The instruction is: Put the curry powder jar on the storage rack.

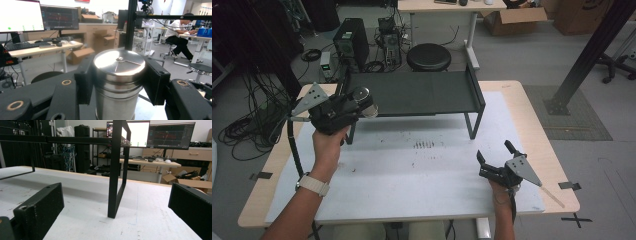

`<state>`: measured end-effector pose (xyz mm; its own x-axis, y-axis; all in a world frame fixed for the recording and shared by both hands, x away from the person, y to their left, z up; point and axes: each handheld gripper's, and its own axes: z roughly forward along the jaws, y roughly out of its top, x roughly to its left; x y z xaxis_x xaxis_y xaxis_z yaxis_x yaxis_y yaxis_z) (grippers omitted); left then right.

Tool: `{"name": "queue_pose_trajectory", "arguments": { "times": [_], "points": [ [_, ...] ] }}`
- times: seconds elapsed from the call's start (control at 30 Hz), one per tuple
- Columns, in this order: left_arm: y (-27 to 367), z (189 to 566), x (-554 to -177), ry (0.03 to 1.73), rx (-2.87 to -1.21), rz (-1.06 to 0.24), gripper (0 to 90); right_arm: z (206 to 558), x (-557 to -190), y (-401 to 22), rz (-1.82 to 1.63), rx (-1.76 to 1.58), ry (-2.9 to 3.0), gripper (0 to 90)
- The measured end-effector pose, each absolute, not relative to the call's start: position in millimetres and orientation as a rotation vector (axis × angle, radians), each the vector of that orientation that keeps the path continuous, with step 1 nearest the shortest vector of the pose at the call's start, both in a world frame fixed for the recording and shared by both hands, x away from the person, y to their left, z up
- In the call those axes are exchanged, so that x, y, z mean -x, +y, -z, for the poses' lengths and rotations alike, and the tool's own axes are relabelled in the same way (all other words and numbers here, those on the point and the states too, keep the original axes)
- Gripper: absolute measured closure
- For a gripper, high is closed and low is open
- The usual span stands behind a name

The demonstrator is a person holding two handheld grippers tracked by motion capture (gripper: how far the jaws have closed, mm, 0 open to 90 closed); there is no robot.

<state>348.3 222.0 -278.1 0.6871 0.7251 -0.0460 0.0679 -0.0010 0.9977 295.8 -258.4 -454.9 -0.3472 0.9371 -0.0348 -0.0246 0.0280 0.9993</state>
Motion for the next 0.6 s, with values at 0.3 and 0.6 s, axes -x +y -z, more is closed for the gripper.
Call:
{"name": "queue_pose_trajectory", "arguments": {
  "times": [0.3,0.6],
  "points": [
    [218,274,-370,0.705,-1.495,-0.576,48.8,455,-296,-259,-1.449,-0.983,1.465,0.0],
    [211,273,-396,0.743,-1.525,-0.607,48.7,455,-296,-259,-1.451,-0.982,1.463,0.0]
  ]
}}
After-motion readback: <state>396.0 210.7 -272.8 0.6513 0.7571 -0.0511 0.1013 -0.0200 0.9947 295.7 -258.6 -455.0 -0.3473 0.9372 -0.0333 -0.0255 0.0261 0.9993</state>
